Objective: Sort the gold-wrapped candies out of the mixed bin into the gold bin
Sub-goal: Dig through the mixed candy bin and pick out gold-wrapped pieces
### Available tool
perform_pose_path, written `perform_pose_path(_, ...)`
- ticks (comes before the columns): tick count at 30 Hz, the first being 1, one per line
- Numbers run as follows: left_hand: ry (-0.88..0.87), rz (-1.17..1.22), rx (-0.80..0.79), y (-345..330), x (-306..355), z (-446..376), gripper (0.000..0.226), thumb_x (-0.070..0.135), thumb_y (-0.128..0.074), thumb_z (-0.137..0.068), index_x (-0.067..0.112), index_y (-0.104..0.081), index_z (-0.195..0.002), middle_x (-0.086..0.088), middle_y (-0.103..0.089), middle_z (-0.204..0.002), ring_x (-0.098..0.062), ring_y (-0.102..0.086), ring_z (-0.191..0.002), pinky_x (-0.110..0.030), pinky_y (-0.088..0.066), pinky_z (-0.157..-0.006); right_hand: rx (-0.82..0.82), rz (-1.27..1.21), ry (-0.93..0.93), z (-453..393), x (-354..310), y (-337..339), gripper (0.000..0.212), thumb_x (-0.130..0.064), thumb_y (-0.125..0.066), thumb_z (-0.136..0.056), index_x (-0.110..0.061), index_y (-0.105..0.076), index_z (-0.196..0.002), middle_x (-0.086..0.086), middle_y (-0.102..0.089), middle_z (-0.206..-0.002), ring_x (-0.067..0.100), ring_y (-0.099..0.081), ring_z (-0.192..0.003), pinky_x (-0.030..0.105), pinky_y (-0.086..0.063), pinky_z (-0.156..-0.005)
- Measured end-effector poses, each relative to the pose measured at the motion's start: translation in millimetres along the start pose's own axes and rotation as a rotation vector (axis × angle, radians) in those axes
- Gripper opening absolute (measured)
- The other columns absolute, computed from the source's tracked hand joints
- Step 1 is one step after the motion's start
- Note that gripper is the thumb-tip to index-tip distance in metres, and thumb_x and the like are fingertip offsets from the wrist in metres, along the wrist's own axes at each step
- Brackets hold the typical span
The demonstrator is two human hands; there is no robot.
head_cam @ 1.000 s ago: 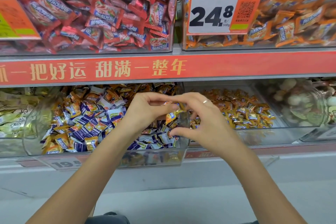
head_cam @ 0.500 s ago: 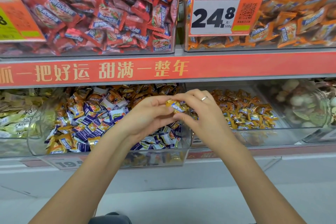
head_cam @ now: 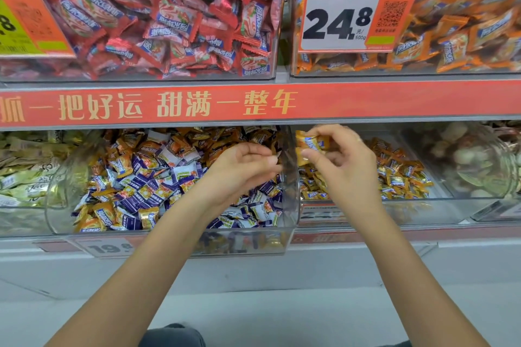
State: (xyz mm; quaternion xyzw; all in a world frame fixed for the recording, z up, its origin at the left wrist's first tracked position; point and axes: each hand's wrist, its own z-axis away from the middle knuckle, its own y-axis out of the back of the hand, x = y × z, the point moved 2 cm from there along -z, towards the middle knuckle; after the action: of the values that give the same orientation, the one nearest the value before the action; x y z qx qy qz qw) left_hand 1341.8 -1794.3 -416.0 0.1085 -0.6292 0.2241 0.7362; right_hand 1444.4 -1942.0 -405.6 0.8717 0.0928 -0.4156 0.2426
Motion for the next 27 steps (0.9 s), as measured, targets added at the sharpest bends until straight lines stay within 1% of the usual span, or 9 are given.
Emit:
perform_pose_path(2,-0.114,-0.517,-0.04,8.4,-2.7,0.7,0.016,0.008,-0.073,-0.08,0.01,-0.065,-0.093,-0.003,-0.069,-0.088,-0.005,-0.066,-0.075,-0.017,-0.051,-0.072,-0.007,0.204,-0.088,-4.3,17.1,13.0,0.022,-0.015,-0.07,-0.085,-0.027,-0.062,-0.101,-0.011,-0.055,-0.096,0.0,-0.056,-0.077,0.013,-0.043,-0.069)
perform_pose_path(5,-0.077,-0.844,-0.363,0.4,-18.6,2.6,0.014,0.002,-0.073,-0.079,0.01,-0.073,-0.091,0.001,-0.072,-0.087,-0.002,-0.067,-0.076,-0.014,-0.051,-0.069,-0.184,0.506,-0.239,-5.4,43.0,23.9,0.036,-0.021,-0.07,-0.085,-0.024,-0.061,-0.12,0.008,-0.058,-0.115,0.026,-0.05,-0.111,0.034,-0.041,-0.09)
perform_pose_path(7,-0.053,-1.057,-0.547,-6.3,-31.2,-3.7,0.022,0.005,-0.074,-0.079,0.014,-0.074,-0.1,0.003,-0.072,-0.097,-0.001,-0.066,-0.083,-0.016,-0.052,-0.074,-0.186,0.471,-0.28,-4.9,45.2,26.5,0.041,-0.022,-0.07,-0.084,-0.027,-0.059,-0.124,0.007,-0.056,-0.124,0.03,-0.044,-0.122,0.041,-0.039,-0.1)
perform_pose_path(11,-0.116,-1.47,-0.774,-5.9,-47.9,-21.3,0.036,0.004,-0.059,-0.087,0.02,-0.063,-0.119,-0.001,-0.055,-0.126,-0.017,-0.045,-0.117,-0.038,-0.04,-0.099,-0.132,0.421,-0.276,-6.0,39.4,26.7,0.039,-0.021,-0.068,-0.086,-0.022,-0.058,-0.124,0.006,-0.056,-0.126,0.02,-0.051,-0.108,0.028,-0.037,-0.09)
perform_pose_path(14,-0.123,-1.56,-0.778,-5.9,-57.1,-26.3,0.038,0.004,-0.044,-0.096,0.028,-0.055,-0.123,0.006,-0.041,-0.132,-0.014,-0.029,-0.123,-0.033,-0.029,-0.105,-0.216,0.41,-0.279,-3.3,40.4,22.4,0.04,-0.021,-0.068,-0.086,-0.025,-0.056,-0.125,0.001,-0.055,-0.129,0.012,-0.05,-0.096,0.021,-0.032,-0.082)
perform_pose_path(17,-0.161,-1.607,-0.762,-5.0,-62.8,-27.4,0.028,0.014,-0.044,-0.098,0.037,-0.056,-0.109,0.011,-0.044,-0.113,-0.019,-0.032,-0.113,-0.03,-0.027,-0.095,-0.246,0.399,-0.294,-1.3,39.7,20.0,0.042,-0.023,-0.068,-0.086,-0.028,-0.055,-0.126,0.0,-0.055,-0.129,0.012,-0.05,-0.098,0.022,-0.032,-0.082)
perform_pose_path(20,-0.23,-1.668,-0.751,-5.0,-60.5,-28.3,0.032,-0.003,-0.047,-0.087,0.023,-0.063,-0.098,0.003,-0.057,-0.098,-0.024,-0.046,-0.101,-0.039,-0.036,-0.096,-0.249,0.382,-0.277,-1.7,38.6,19.5,0.042,-0.025,-0.068,-0.086,-0.03,-0.055,-0.126,-0.003,-0.056,-0.128,0.016,-0.055,-0.094,0.023,-0.034,-0.081)
perform_pose_path(23,-0.291,-1.651,-0.715,-6.4,-53.0,-25.8,0.028,-0.009,-0.043,-0.078,0.017,-0.054,-0.077,0.002,-0.045,-0.071,-0.023,-0.046,-0.076,-0.042,-0.044,-0.089,-0.249,0.359,-0.266,-1.1,38.7,19.8,0.04,-0.023,-0.068,-0.087,-0.029,-0.056,-0.125,-0.004,-0.056,-0.127,0.017,-0.055,-0.106,0.022,-0.034,-0.085)
perform_pose_path(27,-0.154,-1.416,-0.679,-3.0,-48.0,-20.6,0.032,-0.005,-0.049,-0.082,0.017,-0.07,-0.091,0.008,-0.062,-0.079,-0.014,-0.057,-0.078,-0.035,-0.05,-0.084,-0.242,0.324,-0.239,-1.6,37.5,21.8,0.034,-0.021,-0.066,-0.088,-0.028,-0.058,-0.121,-0.007,-0.058,-0.125,0.002,-0.046,-0.106,0.018,-0.032,-0.087)
